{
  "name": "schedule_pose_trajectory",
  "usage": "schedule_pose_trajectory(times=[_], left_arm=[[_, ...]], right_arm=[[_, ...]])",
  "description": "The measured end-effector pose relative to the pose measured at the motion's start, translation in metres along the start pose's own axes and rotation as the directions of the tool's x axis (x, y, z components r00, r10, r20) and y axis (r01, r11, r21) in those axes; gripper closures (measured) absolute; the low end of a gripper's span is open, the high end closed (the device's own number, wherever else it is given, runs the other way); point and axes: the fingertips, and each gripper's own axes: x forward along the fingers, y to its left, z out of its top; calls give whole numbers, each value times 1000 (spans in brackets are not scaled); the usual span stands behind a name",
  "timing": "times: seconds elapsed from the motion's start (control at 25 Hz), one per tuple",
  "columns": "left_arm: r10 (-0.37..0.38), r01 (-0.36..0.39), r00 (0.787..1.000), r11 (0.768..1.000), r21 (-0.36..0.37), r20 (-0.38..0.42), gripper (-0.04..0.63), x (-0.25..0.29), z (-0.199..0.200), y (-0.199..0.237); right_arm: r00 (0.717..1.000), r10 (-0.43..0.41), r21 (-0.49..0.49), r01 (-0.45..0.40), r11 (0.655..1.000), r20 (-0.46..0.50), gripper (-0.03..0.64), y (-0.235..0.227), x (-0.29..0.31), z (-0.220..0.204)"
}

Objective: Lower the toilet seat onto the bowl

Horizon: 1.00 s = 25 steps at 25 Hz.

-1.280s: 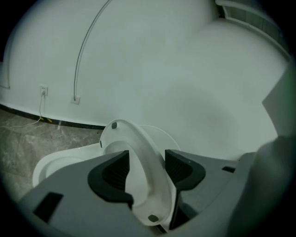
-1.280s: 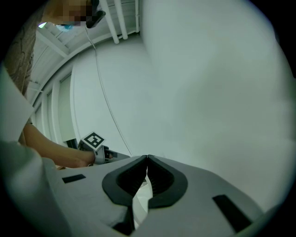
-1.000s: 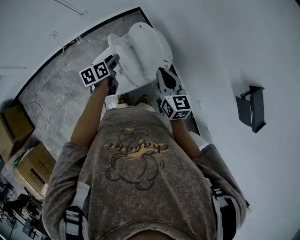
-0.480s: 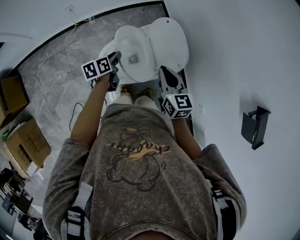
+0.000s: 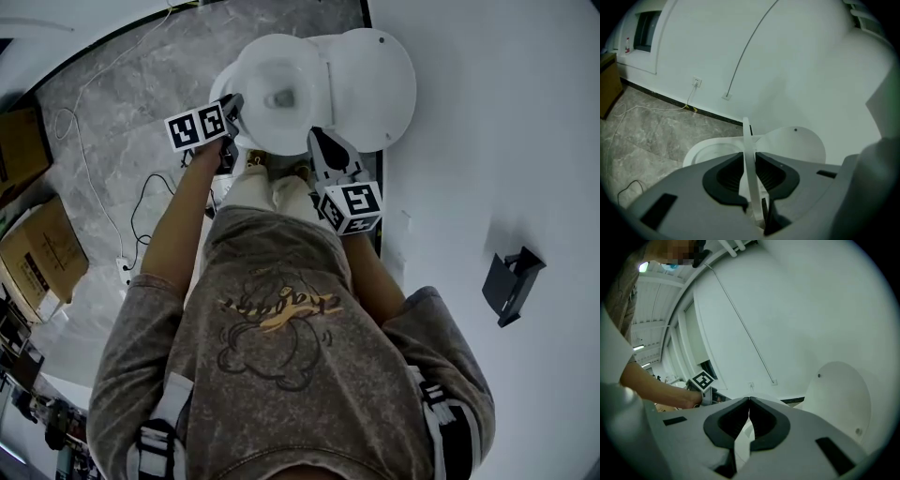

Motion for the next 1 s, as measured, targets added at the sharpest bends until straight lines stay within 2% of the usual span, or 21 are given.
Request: schedule_pose_trajectory(times=[0.44, 0.68, 1.0], left_arm=[[106, -106, 994, 994, -30, -18, 495, 21, -24, 97], [151, -152, 988, 988, -9, -31, 488, 30, -43, 133], [172, -174, 984, 984, -34, -39, 483, 56, -54, 189]], right_arm=[[997, 16, -6, -17, 1000, -74, 591, -7, 48, -41], [988, 34, 9, -33, 999, -151, 591, -10, 73, -80], [979, 77, 0, -79, 997, -191, 591, 0, 130, -116]])
